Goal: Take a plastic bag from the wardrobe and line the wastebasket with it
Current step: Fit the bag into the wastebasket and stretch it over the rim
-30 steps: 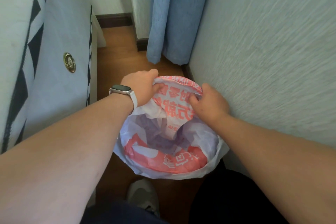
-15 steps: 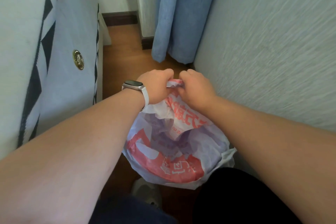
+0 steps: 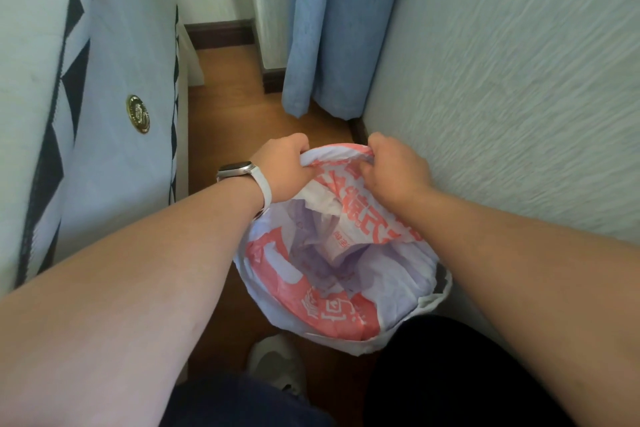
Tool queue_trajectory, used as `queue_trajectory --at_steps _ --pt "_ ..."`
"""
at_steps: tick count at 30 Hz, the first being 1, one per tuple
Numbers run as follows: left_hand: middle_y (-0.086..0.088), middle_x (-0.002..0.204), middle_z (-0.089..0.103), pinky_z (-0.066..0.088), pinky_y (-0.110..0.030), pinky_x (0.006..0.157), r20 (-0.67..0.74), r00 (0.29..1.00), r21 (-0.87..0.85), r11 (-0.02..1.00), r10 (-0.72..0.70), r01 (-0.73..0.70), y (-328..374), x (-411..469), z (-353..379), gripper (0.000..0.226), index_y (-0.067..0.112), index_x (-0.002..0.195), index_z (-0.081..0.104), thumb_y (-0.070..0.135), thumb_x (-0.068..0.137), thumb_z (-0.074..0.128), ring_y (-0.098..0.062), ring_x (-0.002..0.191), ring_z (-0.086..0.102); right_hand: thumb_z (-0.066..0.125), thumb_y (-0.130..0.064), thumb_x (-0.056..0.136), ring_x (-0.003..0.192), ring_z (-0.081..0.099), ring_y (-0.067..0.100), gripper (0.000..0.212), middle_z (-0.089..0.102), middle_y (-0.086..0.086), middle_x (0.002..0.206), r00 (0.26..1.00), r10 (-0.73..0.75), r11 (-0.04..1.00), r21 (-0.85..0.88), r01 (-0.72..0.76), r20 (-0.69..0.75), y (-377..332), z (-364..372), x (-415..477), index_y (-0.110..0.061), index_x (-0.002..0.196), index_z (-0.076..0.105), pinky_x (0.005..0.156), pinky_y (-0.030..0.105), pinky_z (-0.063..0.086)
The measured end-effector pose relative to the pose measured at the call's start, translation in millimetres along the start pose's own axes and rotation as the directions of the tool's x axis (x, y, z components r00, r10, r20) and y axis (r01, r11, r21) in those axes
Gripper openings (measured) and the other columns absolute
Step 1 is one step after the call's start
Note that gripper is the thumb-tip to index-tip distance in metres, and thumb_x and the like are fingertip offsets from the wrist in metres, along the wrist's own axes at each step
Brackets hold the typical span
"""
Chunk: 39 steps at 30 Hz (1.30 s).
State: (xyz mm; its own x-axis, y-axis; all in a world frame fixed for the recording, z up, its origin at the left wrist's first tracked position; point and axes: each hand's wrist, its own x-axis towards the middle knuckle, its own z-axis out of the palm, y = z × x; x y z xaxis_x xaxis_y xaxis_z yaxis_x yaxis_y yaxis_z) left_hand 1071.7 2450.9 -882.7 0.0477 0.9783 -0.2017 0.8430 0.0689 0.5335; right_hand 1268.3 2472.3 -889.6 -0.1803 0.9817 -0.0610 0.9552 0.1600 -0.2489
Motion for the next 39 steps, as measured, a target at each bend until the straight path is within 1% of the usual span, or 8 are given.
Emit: queue_trajectory --at_steps 5,11,14,17,20,23,30,39 --pt "0.0 0.08 0.058 0.038 -0.03 0.057 0.003 1.0 -0.023 1.0 -0.021 0.021 -11 -5 3 0.018 0.023 0.084 0.048 0.029 0.091 0.064 -0.017 0.068 0.054 0.056 -0.035 0.095 0.091 0.062 0.035 0.018 0.063 0.01 0.101 0.985 0.17 0.983 0.078 -0.169 -0.012 22 1 1 -0.018 0.092 0.052 0.073 0.039 0.049" --pt "-0.002 0.084 0.06 0.044 -0.031 0.061 0.008 0.999 -0.037 0.999 -0.038 0.038 -15 -5 5 0.013 0.024 0.086 0.049 0.027 0.093 0.06 -0.019 0.073 0.058 0.053 -0.036 0.096 0.1 0.059 0.034 0.025 0.06 0.011 0.111 0.986 0.16 0.987 -0.018 -0.161 -0.051 18 2 -2 -0.014 0.108 0.056 0.081 0.042 0.047" --pt "-0.001 0.083 0.059 0.042 -0.028 0.059 0.025 0.999 -0.06 0.998 -0.029 0.031 -14 -7 4 0.016 0.026 0.082 0.047 0.025 0.094 0.059 -0.017 0.071 0.057 0.053 -0.037 0.091 0.11 0.052 0.03 0.034 0.054 0.01 0.118 0.989 0.07 0.982 -0.166 -0.091 -0.132 6 2 -6 -0.016 0.116 0.053 0.091 0.043 0.04" --pt "-0.003 0.08 0.061 0.046 -0.033 0.061 0.029 1.0 -0.075 0.997 -0.001 0.004 -11 -7 3 0.014 0.024 0.08 0.051 0.025 0.091 0.06 -0.022 0.071 0.058 0.059 -0.036 0.079 0.108 0.049 0.03 0.044 0.053 0.009 0.116 0.977 -0.123 0.987 -0.119 0.104 -0.172 -13 0 -4 -0.017 0.119 0.054 0.09 0.043 0.038" --pt "-0.004 0.075 0.062 0.047 -0.038 0.062 0.01 0.999 -0.057 0.998 0.031 -0.03 -5 -6 -1 0.014 0.02 0.077 0.054 0.027 0.087 0.06 -0.026 0.07 0.058 0.058 -0.029 0.081 0.099 0.051 0.031 0.032 0.055 0.008 0.107 0.928 -0.357 0.933 -0.08 0.35 -0.106 -39 -3 2 -0.014 0.109 0.06 0.077 0.04 0.041" --pt "-0.003 0.078 0.063 0.052 -0.043 0.067 -0.004 0.997 -0.014 0.997 0.072 -0.072 1 -5 -3 0.011 0.019 0.082 0.061 0.029 0.087 0.056 -0.024 0.073 0.059 0.056 -0.029 0.086 0.092 0.051 0.026 0.019 0.055 0.004 0.098 0.894 -0.441 0.896 -0.111 0.431 -0.086 -49 -4 7 -0.017 0.099 0.062 0.071 0.035 0.033" --pt "-0.006 0.097 0.052 0.038 -0.034 0.065 -0.18 0.926 0.266 0.923 0.332 -0.279 0 -6 2 0.025 0.014 0.103 0.06 0.026 0.083 0.069 -0.023 0.086 0.048 0.057 -0.049 0.088 0.1 0.048 0.024 0.033 0.051 0.003 0.103 0.952 -0.302 0.953 -0.054 0.299 -0.045 -27 -4 12 -0.02 0.104 0.06 0.08 0.039 0.037" --pt "0.002 0.089 0.06 0.032 -0.025 0.052 -0.117 0.98 0.112 0.983 0.162 -0.149 -1 -6 7 0.013 0.024 0.1 0.049 0.036 0.097 0.054 -0.013 0.069 0.052 0.055 -0.05 0.093 0.1 0.051 0.028 0.034 0.053 0.007 0.105 0.99 -0.12 0.993 -0.026 0.118 -0.077 -18 -5 11 -0.017 0.101 0.052 0.069 0.036 0.033"
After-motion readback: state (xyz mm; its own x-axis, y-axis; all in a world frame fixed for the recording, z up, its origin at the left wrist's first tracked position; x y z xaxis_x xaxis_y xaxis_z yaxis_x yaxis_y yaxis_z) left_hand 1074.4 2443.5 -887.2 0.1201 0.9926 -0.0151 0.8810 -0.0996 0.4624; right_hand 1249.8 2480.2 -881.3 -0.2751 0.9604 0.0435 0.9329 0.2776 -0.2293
